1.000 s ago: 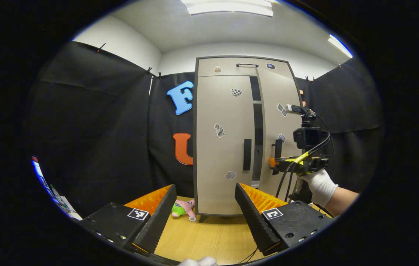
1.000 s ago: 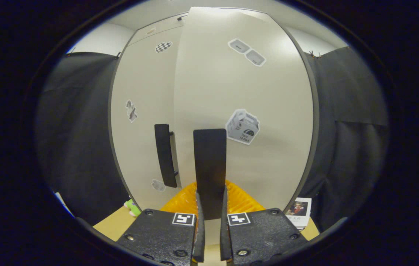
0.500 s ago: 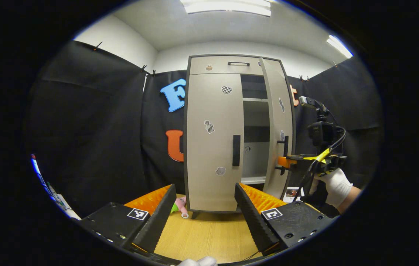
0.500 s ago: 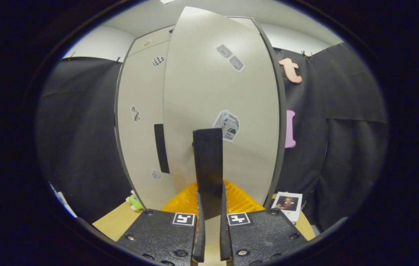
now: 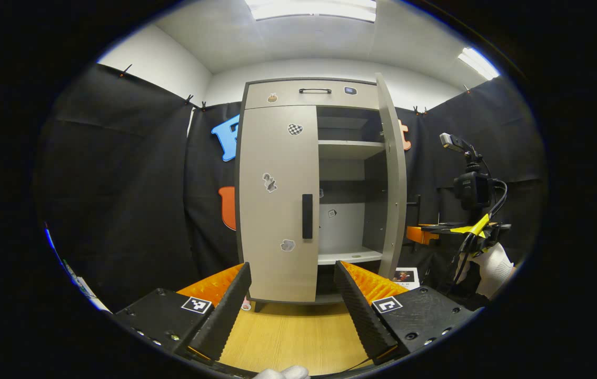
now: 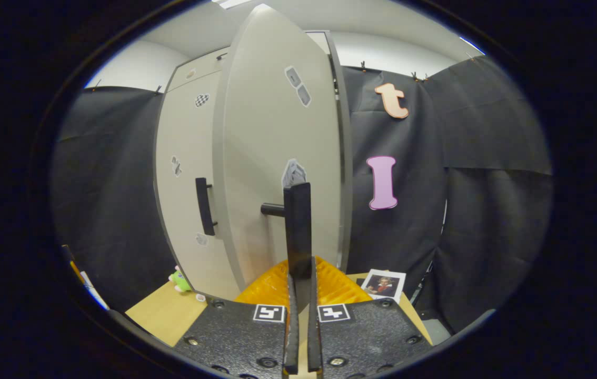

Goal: Open the right door of the double-door shoe cabinet with the right hand, and open the left door with the left hand.

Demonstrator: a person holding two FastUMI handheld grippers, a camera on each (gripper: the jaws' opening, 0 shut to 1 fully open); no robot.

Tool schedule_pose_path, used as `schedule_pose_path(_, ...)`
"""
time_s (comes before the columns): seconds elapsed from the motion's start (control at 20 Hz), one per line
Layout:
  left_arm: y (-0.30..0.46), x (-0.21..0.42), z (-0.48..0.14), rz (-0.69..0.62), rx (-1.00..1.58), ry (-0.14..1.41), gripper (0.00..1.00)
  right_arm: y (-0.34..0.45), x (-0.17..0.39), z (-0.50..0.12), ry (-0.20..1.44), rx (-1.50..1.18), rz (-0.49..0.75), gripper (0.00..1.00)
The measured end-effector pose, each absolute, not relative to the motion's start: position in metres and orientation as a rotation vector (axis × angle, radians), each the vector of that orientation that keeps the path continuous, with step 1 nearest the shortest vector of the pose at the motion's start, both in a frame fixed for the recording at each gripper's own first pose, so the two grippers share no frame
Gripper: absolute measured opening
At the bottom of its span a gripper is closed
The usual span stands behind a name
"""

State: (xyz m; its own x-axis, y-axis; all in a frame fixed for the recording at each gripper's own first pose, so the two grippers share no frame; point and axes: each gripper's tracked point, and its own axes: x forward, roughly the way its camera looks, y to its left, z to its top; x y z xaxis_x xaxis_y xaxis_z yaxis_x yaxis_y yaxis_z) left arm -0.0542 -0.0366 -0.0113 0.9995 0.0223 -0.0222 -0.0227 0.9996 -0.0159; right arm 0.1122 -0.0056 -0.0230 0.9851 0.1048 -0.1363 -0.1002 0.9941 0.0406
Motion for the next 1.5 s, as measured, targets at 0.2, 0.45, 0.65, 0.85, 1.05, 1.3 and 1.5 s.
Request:
schedule_pose_path(0.2,-0.065,-0.048,-0.006,0.002,-0.02,0.02,0.95,-0.027,0.109,-0.023,0.141,-0.02,0.133,0.05)
schedule_pose_path(0.45,-0.09,-0.048,-0.002,-0.002,-0.018,0.015,0.95,-0.051,0.109,-0.022,0.149,0.002,0.176,0.04)
schedule_pose_path(0.65,-0.107,-0.048,0.002,-0.006,-0.018,0.012,0.95,-0.08,0.114,-0.022,0.155,0.015,0.152,0.04)
schedule_pose_path(0.85,-0.118,-0.043,-0.001,-0.01,-0.013,0.016,0.95,-0.09,0.116,-0.027,0.162,0.045,0.193,0.01)
schedule_pose_path(1.05,-0.123,-0.038,-0.001,-0.004,-0.01,0.021,0.95,-0.09,0.116,-0.027,0.155,0.052,0.18,0.04)
schedule_pose_path(1.3,-0.113,-0.039,0.0,0.022,0.001,0.022,0.95,-0.09,0.117,-0.027,0.143,0.062,0.167,0.04)
schedule_pose_path(1.5,-0.107,-0.041,-0.003,0.028,0.004,0.032,0.95,-0.091,0.118,-0.027,0.141,0.057,0.135,0.04)
